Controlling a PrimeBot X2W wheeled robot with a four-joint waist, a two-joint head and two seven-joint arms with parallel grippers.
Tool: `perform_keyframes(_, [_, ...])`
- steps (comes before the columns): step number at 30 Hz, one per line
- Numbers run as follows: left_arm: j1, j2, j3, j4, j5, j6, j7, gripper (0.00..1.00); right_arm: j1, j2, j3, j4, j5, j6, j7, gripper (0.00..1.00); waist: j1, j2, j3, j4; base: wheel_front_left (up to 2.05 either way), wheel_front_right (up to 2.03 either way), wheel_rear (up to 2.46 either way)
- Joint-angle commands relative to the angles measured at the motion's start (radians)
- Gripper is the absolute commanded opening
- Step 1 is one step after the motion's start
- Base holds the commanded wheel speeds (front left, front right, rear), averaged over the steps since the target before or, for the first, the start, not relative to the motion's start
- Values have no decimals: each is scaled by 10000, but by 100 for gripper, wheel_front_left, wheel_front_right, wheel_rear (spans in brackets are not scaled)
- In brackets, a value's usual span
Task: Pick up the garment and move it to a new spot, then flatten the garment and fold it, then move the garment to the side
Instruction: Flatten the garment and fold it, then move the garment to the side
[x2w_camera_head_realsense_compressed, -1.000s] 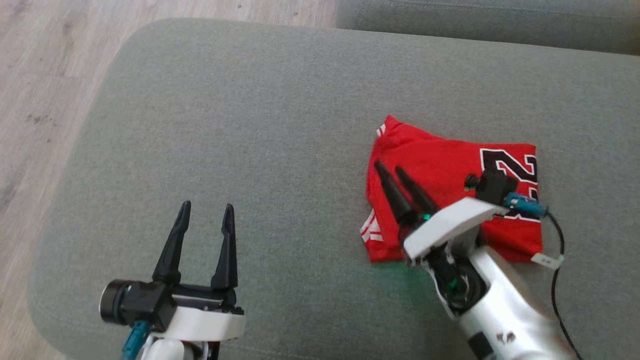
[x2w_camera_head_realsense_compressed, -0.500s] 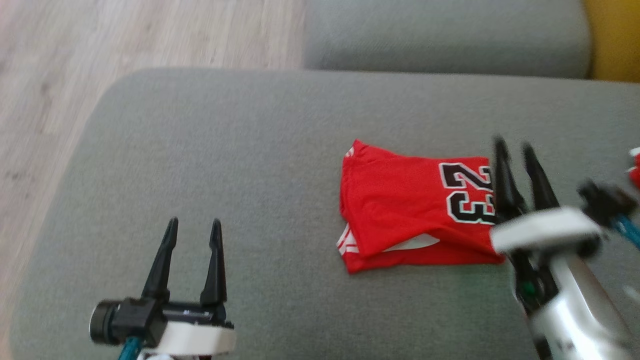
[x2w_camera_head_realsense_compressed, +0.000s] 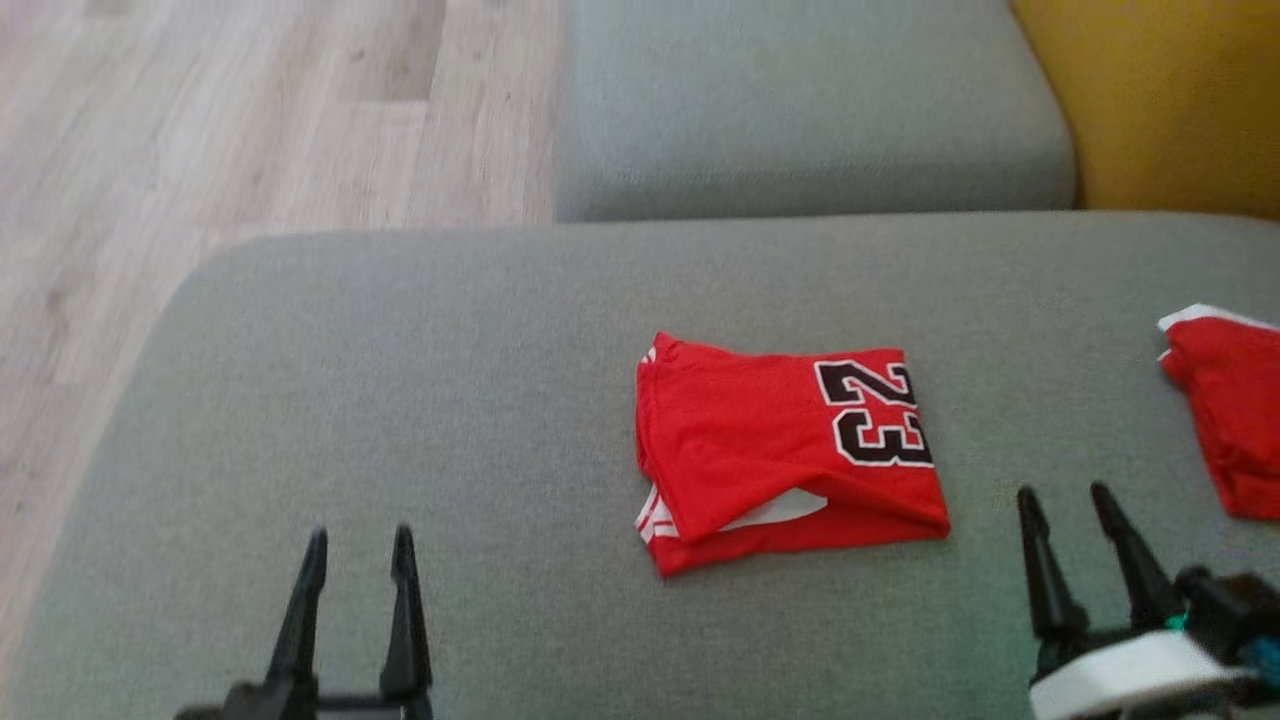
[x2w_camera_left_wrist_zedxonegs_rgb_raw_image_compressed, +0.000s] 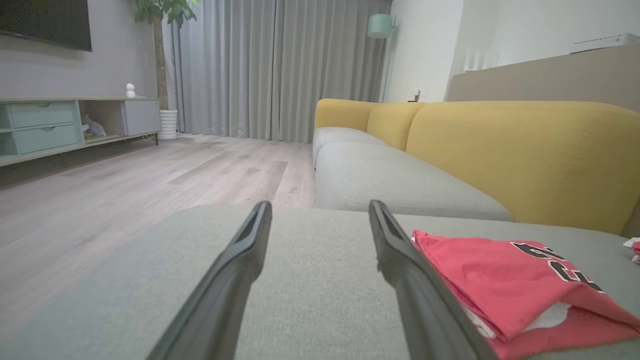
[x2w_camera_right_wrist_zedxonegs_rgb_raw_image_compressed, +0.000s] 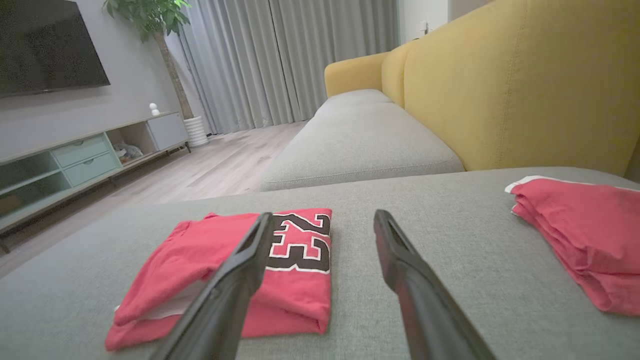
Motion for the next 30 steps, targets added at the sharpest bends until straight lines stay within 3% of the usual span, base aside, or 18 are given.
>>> perform_keyframes(1, [-90, -58, 379, -364, -36, 67, -80, 100, -134, -40, 114, -440, -180, 67, -135, 100, 1, 0, -222, -122, 0, 0, 0])
perform_keyframes(9, [707, -41, 738, 44, 431, 56, -80, 100, 663, 444, -208, -850, -998, 67, -136, 100, 1, 0, -764, -125, 0, 0, 0])
perform_keyframes(30, [540, -54, 1137, 545, 964, -542, -80, 100, 1007, 999, -118, -848, -1897, 67, -137, 100, 1, 0, -951, -116, 0, 0, 0])
